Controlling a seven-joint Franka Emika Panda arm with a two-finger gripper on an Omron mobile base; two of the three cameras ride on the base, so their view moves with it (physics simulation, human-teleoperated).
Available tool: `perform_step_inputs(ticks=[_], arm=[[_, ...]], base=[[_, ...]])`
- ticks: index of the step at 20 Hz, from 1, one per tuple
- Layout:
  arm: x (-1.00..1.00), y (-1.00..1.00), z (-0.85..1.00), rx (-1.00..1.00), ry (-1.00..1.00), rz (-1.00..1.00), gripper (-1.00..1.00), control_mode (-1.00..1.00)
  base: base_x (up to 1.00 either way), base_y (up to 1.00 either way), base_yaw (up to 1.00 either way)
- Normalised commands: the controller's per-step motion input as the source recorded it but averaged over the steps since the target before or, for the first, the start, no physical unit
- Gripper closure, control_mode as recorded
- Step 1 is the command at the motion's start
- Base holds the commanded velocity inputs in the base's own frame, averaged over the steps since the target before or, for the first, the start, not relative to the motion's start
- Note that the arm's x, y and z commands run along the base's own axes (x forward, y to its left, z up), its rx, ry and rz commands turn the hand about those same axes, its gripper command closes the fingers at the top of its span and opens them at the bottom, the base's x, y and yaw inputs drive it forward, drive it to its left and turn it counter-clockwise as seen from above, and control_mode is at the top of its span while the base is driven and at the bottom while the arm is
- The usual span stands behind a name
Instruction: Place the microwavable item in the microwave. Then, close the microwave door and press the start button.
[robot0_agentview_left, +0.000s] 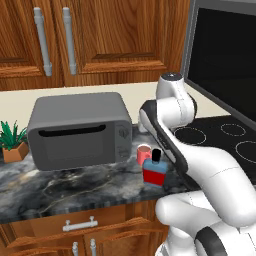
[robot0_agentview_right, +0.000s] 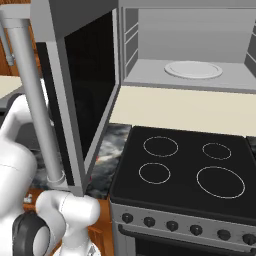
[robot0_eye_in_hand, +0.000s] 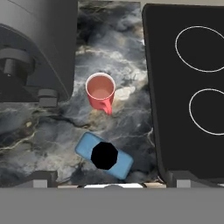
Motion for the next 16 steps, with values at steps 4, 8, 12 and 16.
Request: perform_step_inputs(ticks=[4, 8, 12, 16], arm=[[0.0, 0.11, -0.25, 0.0, 0.0, -0.08, -1.0, -1.0], [0.0, 0.38, -0.41, -0.04, 0.0, -0.32, -1.0, -1.0], [0.0, 0.33, -0.52, -0.11, 0.0, -0.37, -1.0, -1.0], [0.0, 0.06, -0.39, -0.09, 0.0, -0.3, -1.0, -1.0]], base=[[0.0, 0.0, 0.0], [0.0, 0.0, 0.0], [0.0, 0.0, 0.0], [0.0, 0.0, 0.0]])
